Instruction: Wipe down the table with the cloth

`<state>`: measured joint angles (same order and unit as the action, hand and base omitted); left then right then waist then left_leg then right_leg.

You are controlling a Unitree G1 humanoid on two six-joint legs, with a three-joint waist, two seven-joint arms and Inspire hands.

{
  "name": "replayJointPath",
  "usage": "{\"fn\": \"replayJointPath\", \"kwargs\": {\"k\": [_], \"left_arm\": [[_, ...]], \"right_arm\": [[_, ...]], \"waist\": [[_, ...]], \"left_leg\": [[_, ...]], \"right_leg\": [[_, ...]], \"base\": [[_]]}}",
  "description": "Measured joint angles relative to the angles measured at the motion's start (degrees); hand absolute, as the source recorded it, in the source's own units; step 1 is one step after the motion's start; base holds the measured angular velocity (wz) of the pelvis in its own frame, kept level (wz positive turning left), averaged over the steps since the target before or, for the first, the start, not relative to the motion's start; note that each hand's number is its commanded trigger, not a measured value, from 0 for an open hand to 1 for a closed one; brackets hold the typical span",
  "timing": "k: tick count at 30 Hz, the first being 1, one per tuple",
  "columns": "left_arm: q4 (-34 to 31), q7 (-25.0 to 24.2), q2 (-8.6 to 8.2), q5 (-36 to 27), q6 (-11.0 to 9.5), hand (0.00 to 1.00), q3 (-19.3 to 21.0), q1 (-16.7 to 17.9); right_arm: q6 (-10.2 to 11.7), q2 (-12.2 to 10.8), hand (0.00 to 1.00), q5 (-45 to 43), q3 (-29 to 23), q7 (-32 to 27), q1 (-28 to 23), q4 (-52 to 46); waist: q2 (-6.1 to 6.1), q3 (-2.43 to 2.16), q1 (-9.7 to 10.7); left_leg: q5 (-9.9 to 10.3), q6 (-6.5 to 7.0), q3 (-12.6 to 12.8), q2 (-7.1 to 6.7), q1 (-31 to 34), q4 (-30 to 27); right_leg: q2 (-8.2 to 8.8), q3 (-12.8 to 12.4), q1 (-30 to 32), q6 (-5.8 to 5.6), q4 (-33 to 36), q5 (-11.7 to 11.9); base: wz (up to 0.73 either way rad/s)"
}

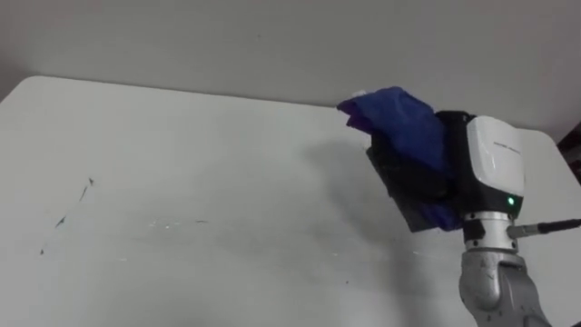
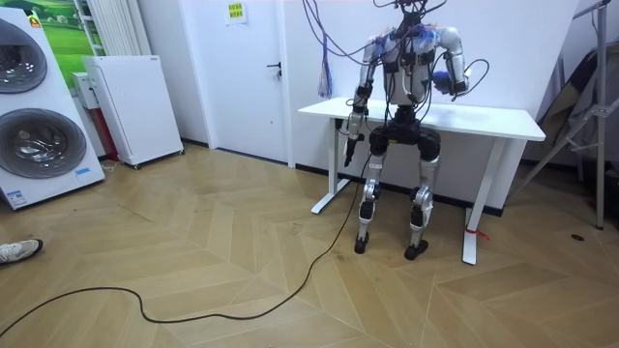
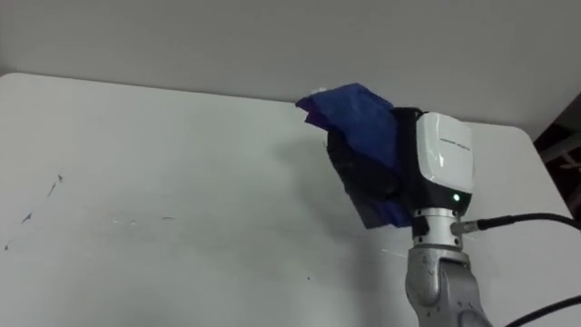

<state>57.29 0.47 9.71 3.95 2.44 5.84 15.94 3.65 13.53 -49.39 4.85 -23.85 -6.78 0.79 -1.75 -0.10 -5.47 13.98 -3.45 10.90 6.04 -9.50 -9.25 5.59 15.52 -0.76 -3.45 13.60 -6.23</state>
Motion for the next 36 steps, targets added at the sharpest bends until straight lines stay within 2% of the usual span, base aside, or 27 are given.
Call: {"fn": "replayJointPath", "kwargs": {"k": [3, 4, 5, 6, 13, 20, 32, 36], "left_arm": [[-0.45, 0.08, 0.02, 0.03, -0.01, 0.0, -0.34, 0.03], [-0.48, 0.12, 0.03, 0.03, -0.08, 0.0, -0.35, 0.02], [-0.48, 0.15, 0.03, 0.03, -0.09, 0.0, -0.35, -0.01], [-0.51, 0.19, 0.04, 0.02, -0.12, 0.0, -0.36, -0.03], [-0.51, 0.22, 0.31, 0.11, -0.15, 0.0, -0.36, 0.08], [-0.51, 0.22, 0.35, 0.12, -0.16, 0.0, -0.36, 0.09], [-2.71, 0.2, 0.33, 0.06, -0.33, 0.0, -0.37, 0.11], [-3.28, 0.11, 0.41, 0.1, -0.52, 0.0, -0.27, 0.27]], "right_arm": [[0.01, 0.01, 1.0, -0.45, 1.91, 2.24, -0.18, 0.0], [-0.01, 0.03, 0.76, -0.57, 2.76, 2.99, -0.26, 0.02], [0.01, 0.01, 0.16, -0.64, 3.1, 3.32, -0.35, 0.03], [0.02, 0.01, 0.0, -0.67, 3.6, 3.77, -0.72, 0.1], [0.06, 0.09, 0.0, -2.49, 5.25, 5.91, -3.55, 0.3], [0.16, 0.09, 0.0, -3.05, 5.24, 6.09, -3.55, 0.34], [0.22, 0.35, 0.0, -4.18, 5.01, 5.92, -3.55, 0.36], [1.67, 0.36, 0.0, -4.24, 2.95, 5.54, -3.55, 0.36]], "waist": [[0.01, 0.01, 0.11], [0.03, 0.01, 0.11], [0.03, 0.01, 0.11], [0.04, 0.02, 0.09], [0.34, 0.04, -0.45], [0.41, 0.1, -1.18], [0.6, 0.22, -0.82], [0.6, 0.21, 0.17]], "left_leg": [[0.0, 0.0, -0.01, 0.0, 0.0, 0.01], [0.0, 0.0, -0.01, 0.0, 0.0, 0.01], [0.0, 0.0, -0.01, 0.0, 0.0, 0.01], [0.0, 0.0, -0.01, 0.0, 0.0, 0.01], [0.0, 0.0, -0.11, 0.02, -0.03, -0.04], [0.0, 0.0, -0.18, 0.03, -0.03, -0.04], [0.0, 0.0, -0.22, 0.02, -0.02, -0.08], [0.0, 0.0, -0.32, 0.02, 0.0, -0.09]], "right_leg": [[-0.01, 0.02, -0.02, 0.0, -0.01, 0.0], [-0.01, 0.02, -0.02, 0.0, -0.02, 0.0], [-0.01, 0.02, -0.02, 0.0, -0.02, 0.0], [-0.01, 0.02, -0.03, 0.0, -0.03, 0.0], [-0.01, 0.04, -0.18, 0.0, -0.03, 0.0], [0.0, 0.15, -0.23, 0.0, -0.08, 0.0], [0.01, 0.18, -0.29, 0.0, -0.07, 0.0], [0.01, 0.12, -0.34, -0.01, -0.07, -0.01]], "base": [[0.0], [0.0], [0.0], [0.0], [0.0], [0.0], [0.0], [0.0]]}}
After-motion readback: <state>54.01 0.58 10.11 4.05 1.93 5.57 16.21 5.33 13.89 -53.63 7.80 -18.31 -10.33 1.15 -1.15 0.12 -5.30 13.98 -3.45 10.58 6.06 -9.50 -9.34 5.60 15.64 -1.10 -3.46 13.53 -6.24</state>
